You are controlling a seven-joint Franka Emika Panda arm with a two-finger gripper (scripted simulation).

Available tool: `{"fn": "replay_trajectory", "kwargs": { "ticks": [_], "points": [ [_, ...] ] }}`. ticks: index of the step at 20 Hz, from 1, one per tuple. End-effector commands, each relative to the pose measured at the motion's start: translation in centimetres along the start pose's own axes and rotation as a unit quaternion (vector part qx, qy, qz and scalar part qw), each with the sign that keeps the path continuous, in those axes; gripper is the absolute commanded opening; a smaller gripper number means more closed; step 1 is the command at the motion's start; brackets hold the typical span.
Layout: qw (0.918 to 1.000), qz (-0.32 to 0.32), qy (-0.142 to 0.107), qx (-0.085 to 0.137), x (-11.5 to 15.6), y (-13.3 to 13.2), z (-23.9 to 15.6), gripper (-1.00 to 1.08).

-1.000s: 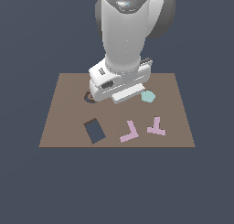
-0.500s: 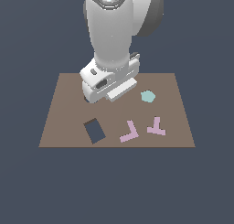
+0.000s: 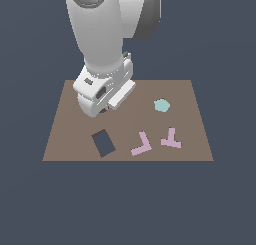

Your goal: Insert a designated object into the corresponding slot on a board.

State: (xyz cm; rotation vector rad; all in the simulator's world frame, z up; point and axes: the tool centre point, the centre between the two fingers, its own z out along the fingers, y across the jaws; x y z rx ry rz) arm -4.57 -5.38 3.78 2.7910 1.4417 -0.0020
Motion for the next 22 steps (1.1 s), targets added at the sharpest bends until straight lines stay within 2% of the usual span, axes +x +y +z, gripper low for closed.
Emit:
{"fn": "replay_trajectory", "kwargs": {
  "ticks": [1, 12, 22],
  "points": [
    [0.9994, -0.035, 0.0, 0.0, -0.7, 0.7, -0.1, -1.0],
    [0.9906, -0.137, 0.0, 0.0, -2.3, 3.0, -0.2, -1.0],
    [0.9857, -0.168, 0.0, 0.0, -2.6, 3.9, -0.3, -1.0]
  ]
}}
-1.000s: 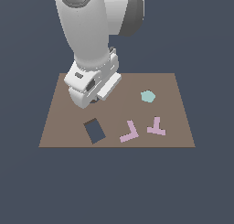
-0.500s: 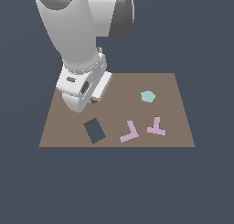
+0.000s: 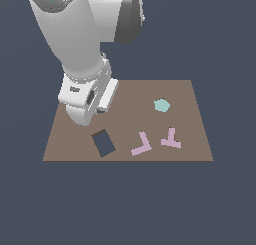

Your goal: Insert a designated object into the corresponding slot on a board.

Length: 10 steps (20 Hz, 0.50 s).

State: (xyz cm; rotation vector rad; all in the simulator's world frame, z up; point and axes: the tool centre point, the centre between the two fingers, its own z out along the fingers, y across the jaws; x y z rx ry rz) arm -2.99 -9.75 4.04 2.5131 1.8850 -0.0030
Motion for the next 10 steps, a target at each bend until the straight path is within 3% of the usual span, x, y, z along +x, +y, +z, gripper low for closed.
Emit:
{"fn": "replay_trajectory", "kwargs": {
  "ticks": [1, 10],
  "points": [
    [1.0, -0.003, 0.0, 0.0, 0.03, 0.06, -0.02, -1.0],
    [1.0, 0.002, 0.0, 0.0, 0.1, -0.02, 0.37, -1.0]
  ]
}}
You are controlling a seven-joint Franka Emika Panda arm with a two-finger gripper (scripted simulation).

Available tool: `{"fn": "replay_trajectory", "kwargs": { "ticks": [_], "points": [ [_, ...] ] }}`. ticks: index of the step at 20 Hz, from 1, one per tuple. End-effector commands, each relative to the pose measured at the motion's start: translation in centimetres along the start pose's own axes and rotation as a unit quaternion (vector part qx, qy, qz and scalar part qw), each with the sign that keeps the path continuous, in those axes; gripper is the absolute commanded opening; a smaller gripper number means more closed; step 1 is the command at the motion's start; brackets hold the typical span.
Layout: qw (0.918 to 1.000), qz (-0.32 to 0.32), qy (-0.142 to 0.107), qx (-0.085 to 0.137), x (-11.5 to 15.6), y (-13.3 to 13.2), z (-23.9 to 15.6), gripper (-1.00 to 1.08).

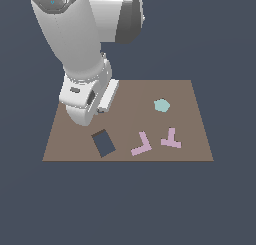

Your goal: Insert a designated object into the corresponding slot on a board.

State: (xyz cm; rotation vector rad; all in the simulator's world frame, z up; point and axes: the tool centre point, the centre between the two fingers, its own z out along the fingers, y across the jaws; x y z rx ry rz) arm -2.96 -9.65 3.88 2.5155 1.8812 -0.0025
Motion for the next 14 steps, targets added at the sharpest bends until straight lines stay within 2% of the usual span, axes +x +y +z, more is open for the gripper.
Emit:
{"fn": "replay_trajectory", "kwargs": {
  "ticks": [1, 4, 5, 14],
  "points": [
    [1.0, 0.0, 0.0, 0.0, 0.03, -0.03, 0.48, -1.0],
    [1.0, 0.001, 0.0, 0.0, 0.04, -0.04, 0.84, -1.0],
    [1.0, 0.001, 0.0, 0.0, 0.04, -0.04, 0.84, 1.0],
    [1.0, 0.001, 0.0, 0.0, 0.04, -0.04, 0.84, 1.0]
  ]
}}
